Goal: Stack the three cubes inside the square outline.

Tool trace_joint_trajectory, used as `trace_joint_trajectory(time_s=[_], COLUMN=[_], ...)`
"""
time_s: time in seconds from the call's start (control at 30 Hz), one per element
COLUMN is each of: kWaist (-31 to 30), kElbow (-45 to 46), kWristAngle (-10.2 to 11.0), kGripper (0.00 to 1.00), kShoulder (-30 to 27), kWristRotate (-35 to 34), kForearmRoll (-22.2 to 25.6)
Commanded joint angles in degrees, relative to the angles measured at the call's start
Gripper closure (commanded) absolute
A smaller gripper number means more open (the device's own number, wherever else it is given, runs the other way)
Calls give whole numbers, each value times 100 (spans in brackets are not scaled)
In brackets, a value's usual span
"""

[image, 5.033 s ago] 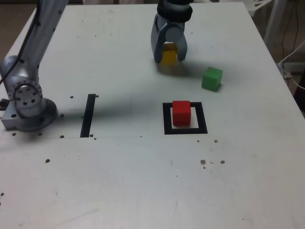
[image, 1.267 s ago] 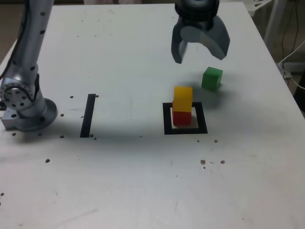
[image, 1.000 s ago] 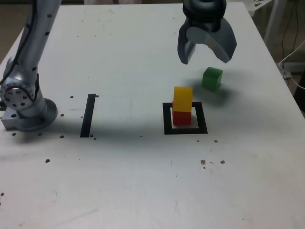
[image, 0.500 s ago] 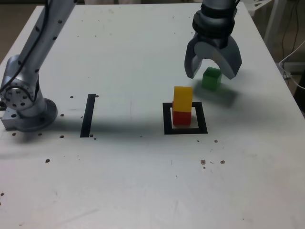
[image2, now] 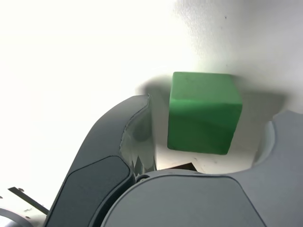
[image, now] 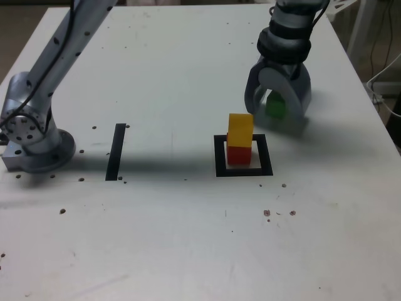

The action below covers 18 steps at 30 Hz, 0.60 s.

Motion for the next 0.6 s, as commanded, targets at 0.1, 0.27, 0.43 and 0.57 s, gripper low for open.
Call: trace_joint_trajectory(time_s=[0.1, 0.27, 0.43, 0.57], kWaist=[-71, -85, -97, -105], kElbow=[-89, -109, -125, -144], kWristAngle=[59, 95, 181, 208], kGripper=[73, 73, 73, 73], kShoulder=[23, 20, -4, -9], kWristRotate=[-12, -30, -87, -120], kForearmRoll=[-23, 6, 45, 84])
